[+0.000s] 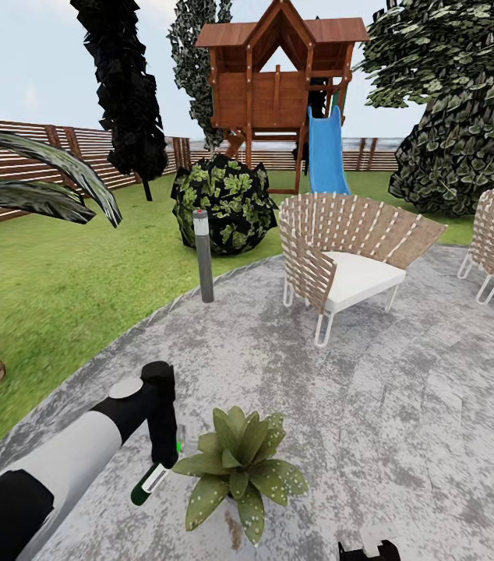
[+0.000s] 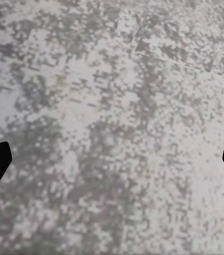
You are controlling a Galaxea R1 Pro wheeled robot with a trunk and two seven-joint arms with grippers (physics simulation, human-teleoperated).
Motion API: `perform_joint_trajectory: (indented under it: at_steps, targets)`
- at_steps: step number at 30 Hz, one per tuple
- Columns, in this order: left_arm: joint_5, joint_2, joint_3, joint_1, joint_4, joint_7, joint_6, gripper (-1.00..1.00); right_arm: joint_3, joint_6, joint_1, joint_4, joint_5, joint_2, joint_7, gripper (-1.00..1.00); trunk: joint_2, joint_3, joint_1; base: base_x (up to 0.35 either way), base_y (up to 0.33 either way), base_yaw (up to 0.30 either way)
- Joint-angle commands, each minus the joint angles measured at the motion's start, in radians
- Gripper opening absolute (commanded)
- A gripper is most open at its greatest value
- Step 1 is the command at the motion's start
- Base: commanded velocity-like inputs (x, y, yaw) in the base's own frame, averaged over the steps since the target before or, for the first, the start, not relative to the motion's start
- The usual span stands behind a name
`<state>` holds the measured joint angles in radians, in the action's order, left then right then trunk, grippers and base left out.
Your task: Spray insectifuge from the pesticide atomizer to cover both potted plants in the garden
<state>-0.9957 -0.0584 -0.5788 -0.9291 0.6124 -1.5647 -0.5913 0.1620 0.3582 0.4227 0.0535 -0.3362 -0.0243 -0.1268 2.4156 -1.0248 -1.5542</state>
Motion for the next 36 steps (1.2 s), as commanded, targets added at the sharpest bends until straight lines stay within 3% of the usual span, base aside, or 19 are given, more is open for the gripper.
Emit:
perform_joint_trajectory:
  at_steps: [1, 6, 12, 23, 27, 36]
  targets:
    - [-0.003, -0.001, -0.004, -0.001, 0.001, -0.006, -0.008, -1.0, 0.008, 0.004, 0.001, -0.001, -0.01, 0.0, -0.004, 1.0, 0.0, -0.001, 0.0, 0.0, 0.0, 0.0]
    - [-0.002, 0.002, 0.003, -0.001, 0.004, -0.006, -0.019, -1.0, 0.008, 0.004, 0.001, -0.001, -0.01, 0.001, -0.004, 1.0, 0.0, -0.001, 0.0, 0.0, 0.0, 0.004]
    - [0.0, 0.01, 0.011, -0.002, 0.066, -0.006, -0.027, -1.0, 0.008, 0.004, 0.001, -0.001, -0.01, 0.001, -0.005, 1.0, 0.0, -0.001, 0.0, -0.034, 0.0, 0.157]
    - [0.005, 0.015, 0.01, -0.001, 0.06, -0.006, -0.044, -1.0, 0.008, 0.004, 0.001, -0.001, -0.01, 0.0, -0.005, 1.0, 0.0, -0.001, 0.0, -0.159, 0.122, 0.014]
    - [0.012, 0.012, 0.01, 0.005, 0.046, 0.057, -0.047, -1.0, 0.008, 0.004, 0.001, -0.001, -0.01, -0.001, -0.005, 1.0, 0.0, 0.0, 0.0, -0.004, 0.007, -0.162]
    - [0.004, 0.002, 0.01, 0.016, 0.017, 0.077, -0.048, -1.0, 0.008, 0.004, 0.001, -0.001, -0.01, -0.002, -0.005, 1.0, 0.0, 0.003, 0.0, 0.0, 0.0, -0.192]
